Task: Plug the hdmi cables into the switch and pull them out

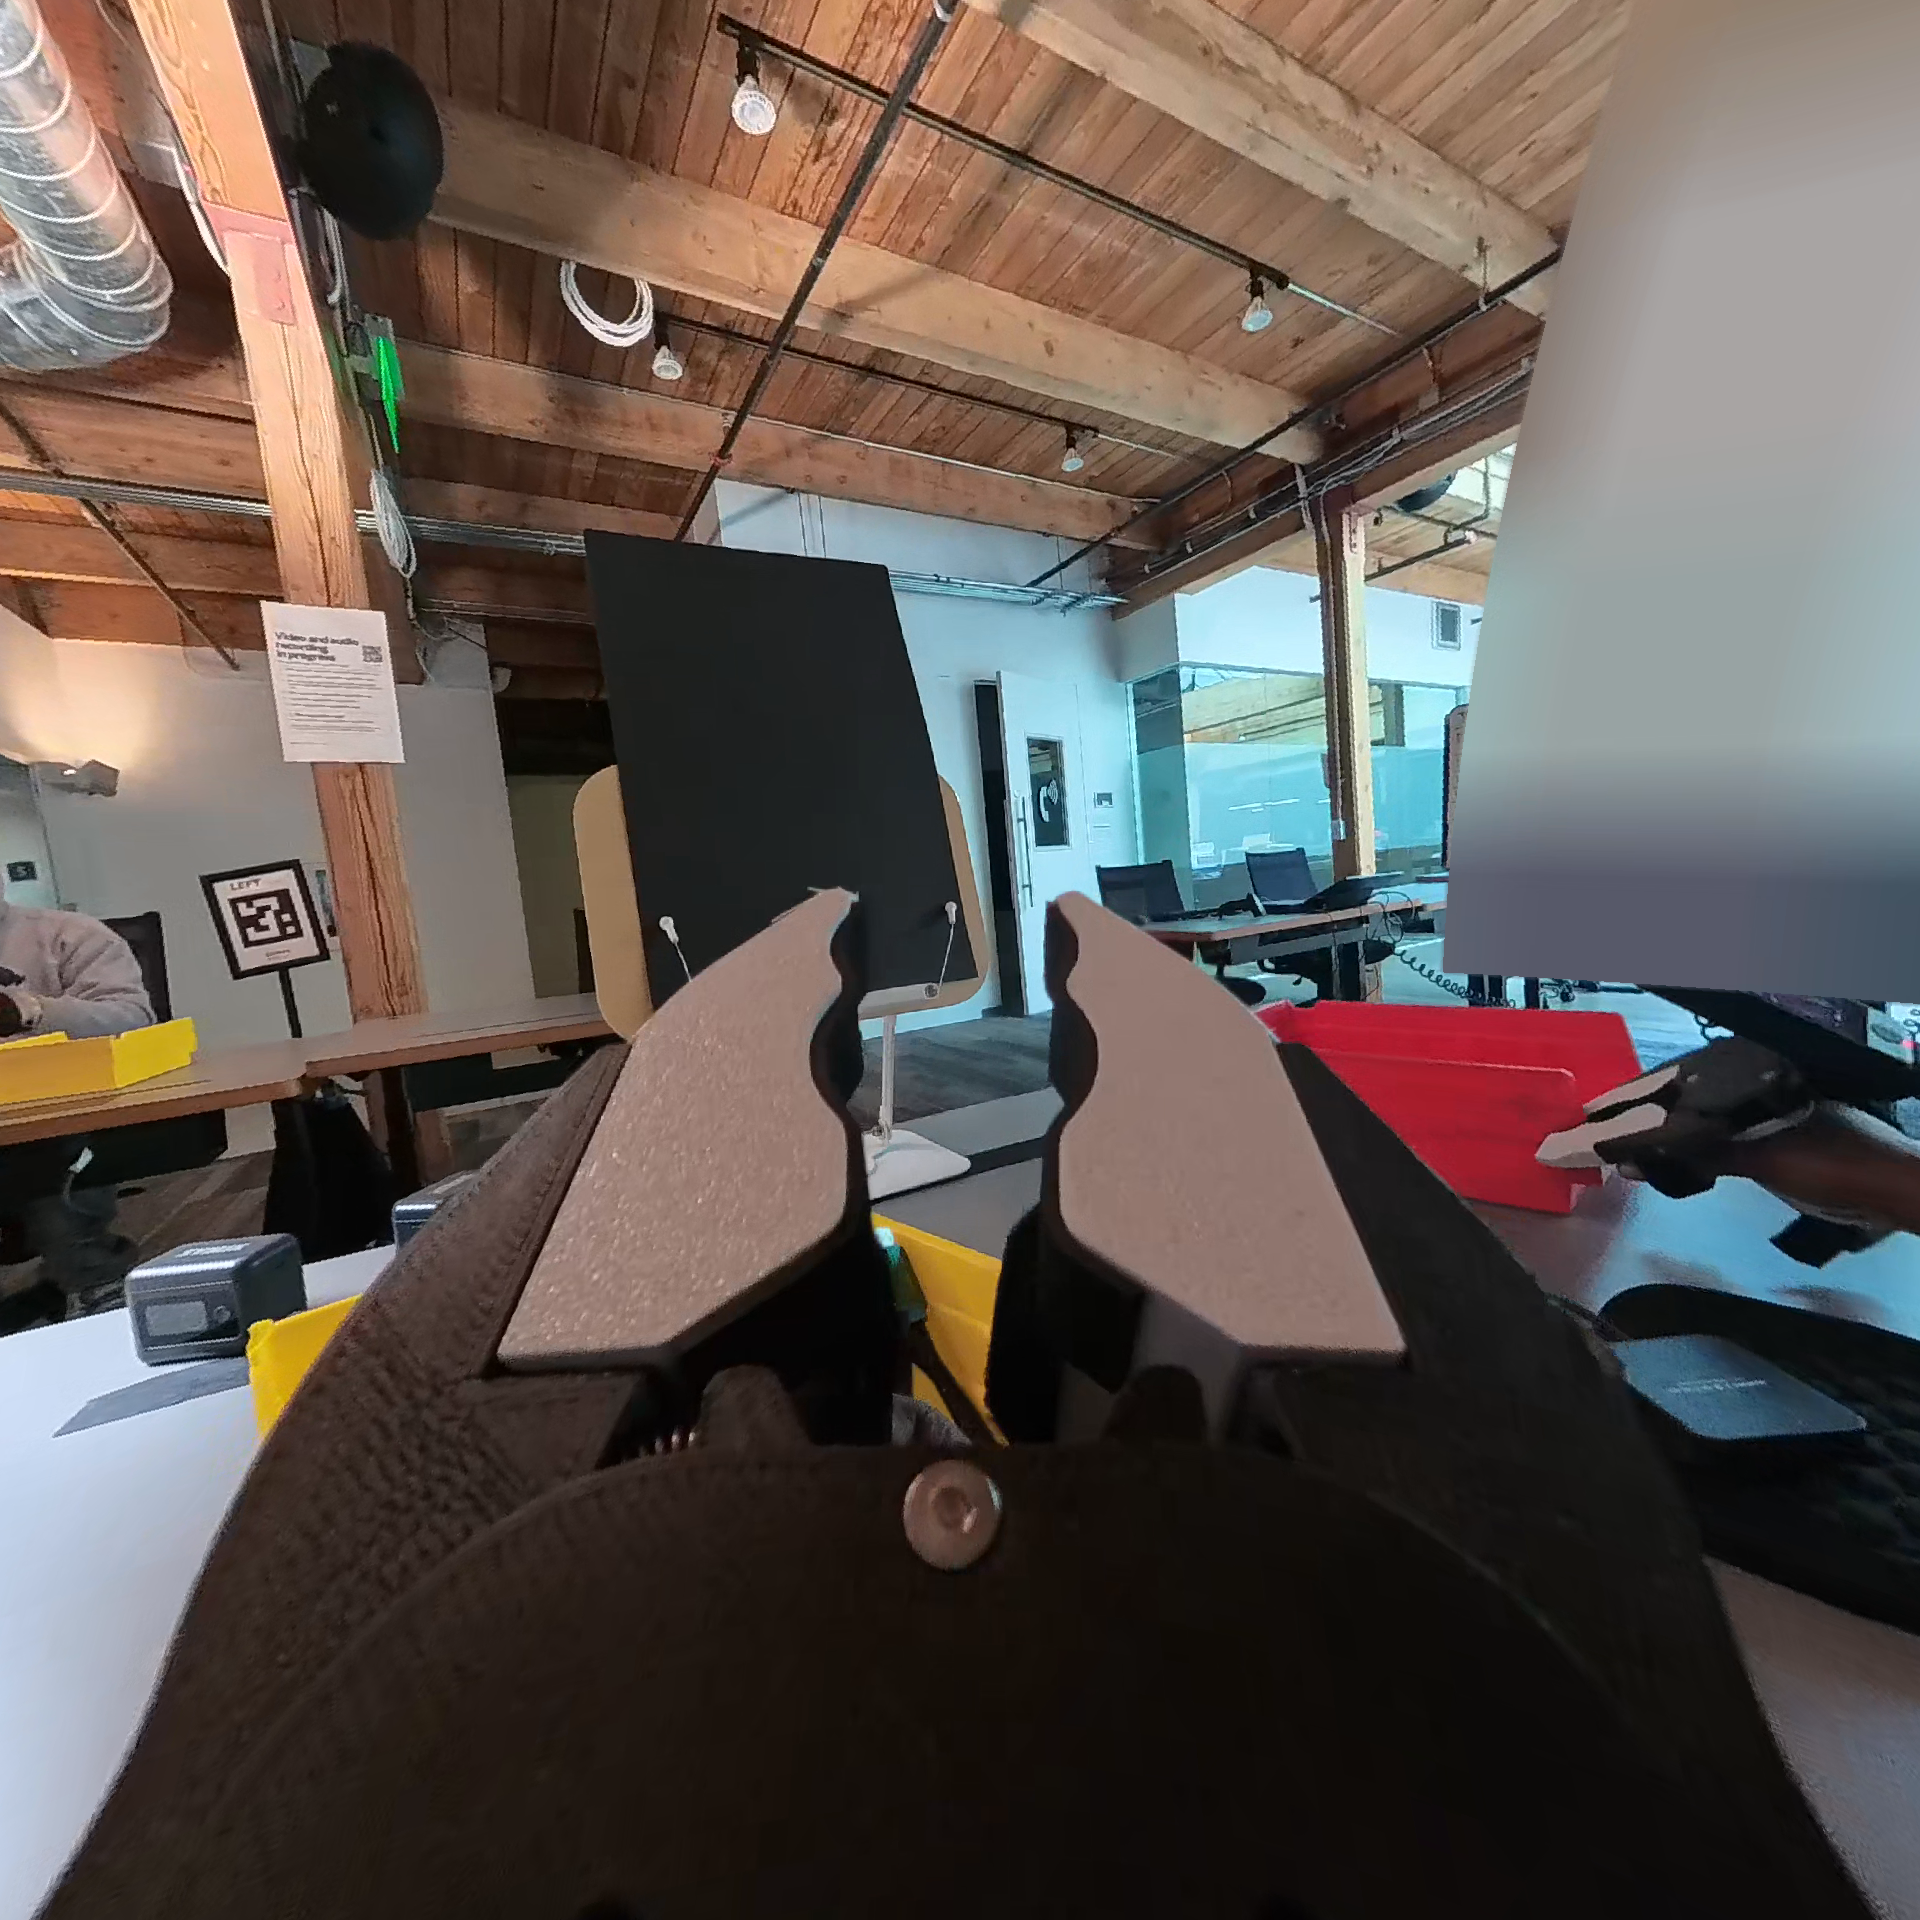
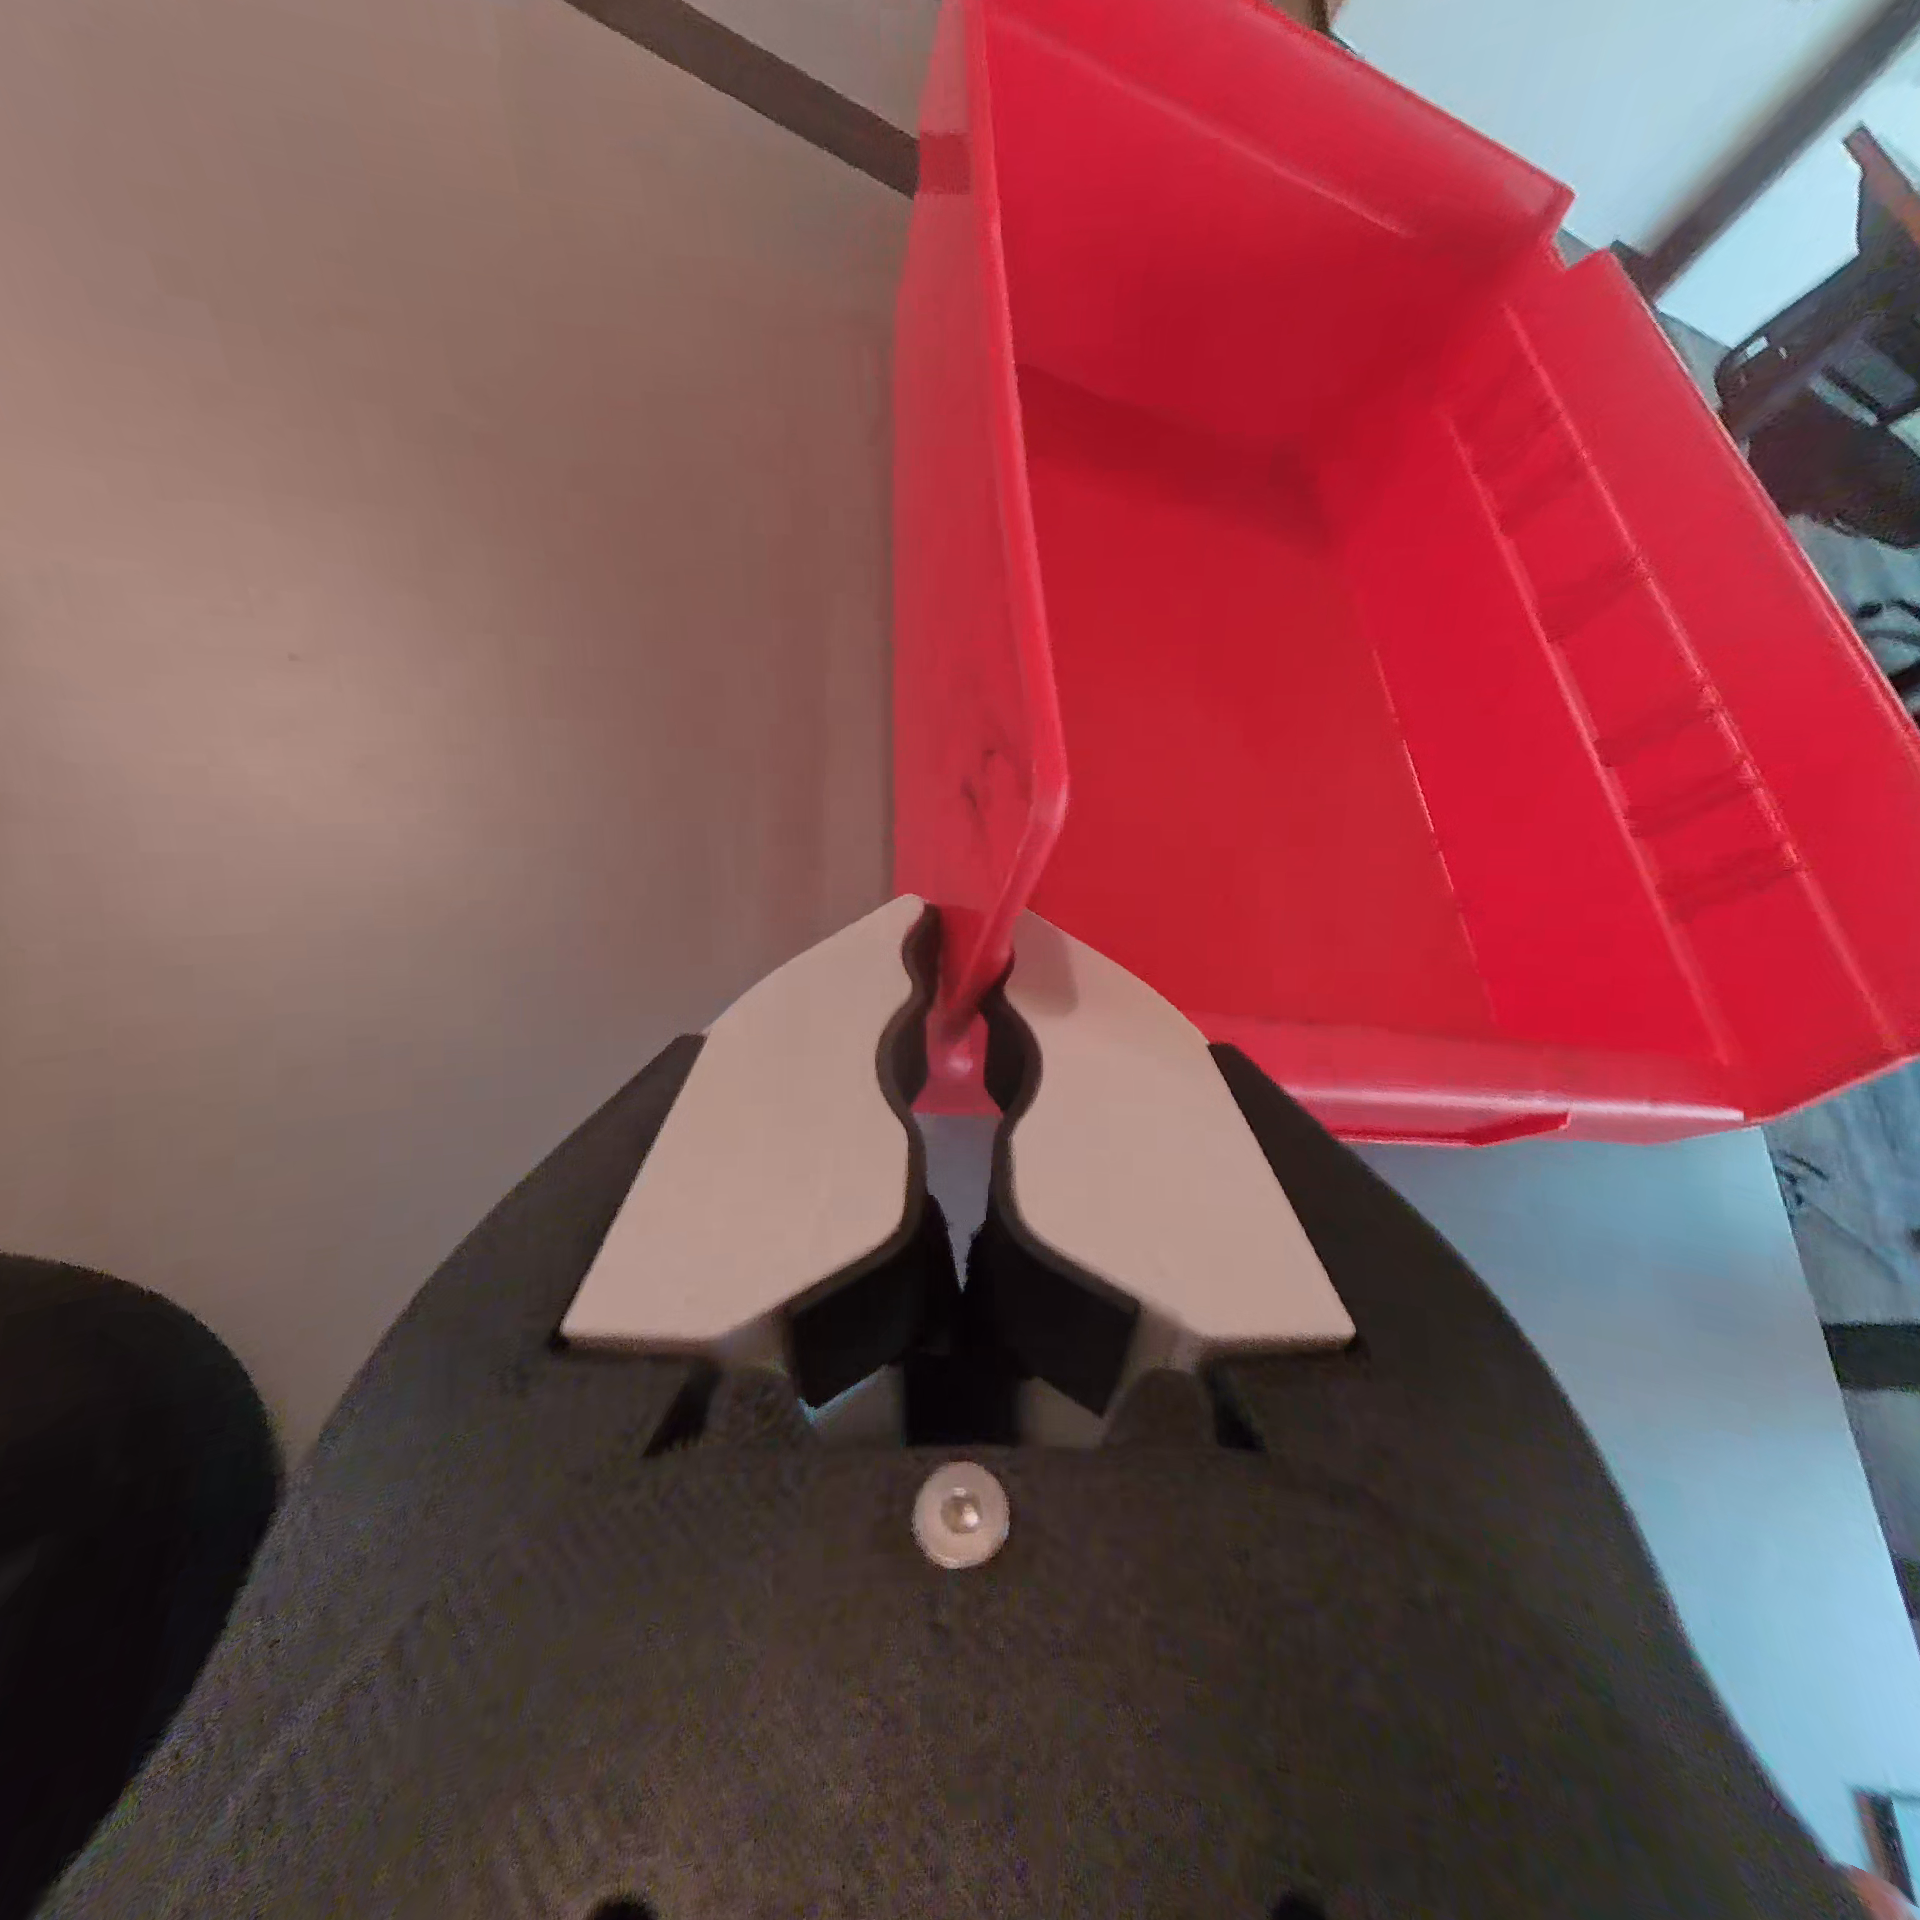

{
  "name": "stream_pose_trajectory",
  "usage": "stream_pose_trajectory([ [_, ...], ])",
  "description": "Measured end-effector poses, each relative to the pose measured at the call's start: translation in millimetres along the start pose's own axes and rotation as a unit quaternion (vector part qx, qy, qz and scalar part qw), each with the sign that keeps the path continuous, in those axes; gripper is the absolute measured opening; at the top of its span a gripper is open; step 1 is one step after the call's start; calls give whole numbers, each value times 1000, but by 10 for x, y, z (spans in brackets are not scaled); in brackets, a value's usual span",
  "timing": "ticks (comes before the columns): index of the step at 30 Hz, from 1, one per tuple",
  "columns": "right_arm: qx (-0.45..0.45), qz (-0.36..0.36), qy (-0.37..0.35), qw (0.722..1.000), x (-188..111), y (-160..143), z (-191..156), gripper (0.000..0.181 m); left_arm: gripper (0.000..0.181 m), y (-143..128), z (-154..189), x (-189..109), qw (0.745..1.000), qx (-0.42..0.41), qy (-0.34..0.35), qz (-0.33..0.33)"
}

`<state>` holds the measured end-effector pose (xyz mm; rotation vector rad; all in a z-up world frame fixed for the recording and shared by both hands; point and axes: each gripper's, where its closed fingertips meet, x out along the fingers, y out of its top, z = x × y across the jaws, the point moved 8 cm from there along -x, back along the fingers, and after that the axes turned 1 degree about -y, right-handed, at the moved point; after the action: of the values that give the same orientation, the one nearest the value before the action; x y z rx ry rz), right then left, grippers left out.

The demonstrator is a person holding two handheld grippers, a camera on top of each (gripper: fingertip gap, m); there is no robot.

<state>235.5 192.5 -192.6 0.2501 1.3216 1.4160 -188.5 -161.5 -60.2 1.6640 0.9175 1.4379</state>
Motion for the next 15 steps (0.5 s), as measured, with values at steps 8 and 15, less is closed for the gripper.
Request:
stream_pose_trajectory([
  [8,-113,5,-48,992,10,150,-374,35,32,-95,14,31,997,6,-36,-63],
  [15,-32,351,-47,935,-511,595,-391,103,48,-313,-110,-29,964,63,-12,-257],
])
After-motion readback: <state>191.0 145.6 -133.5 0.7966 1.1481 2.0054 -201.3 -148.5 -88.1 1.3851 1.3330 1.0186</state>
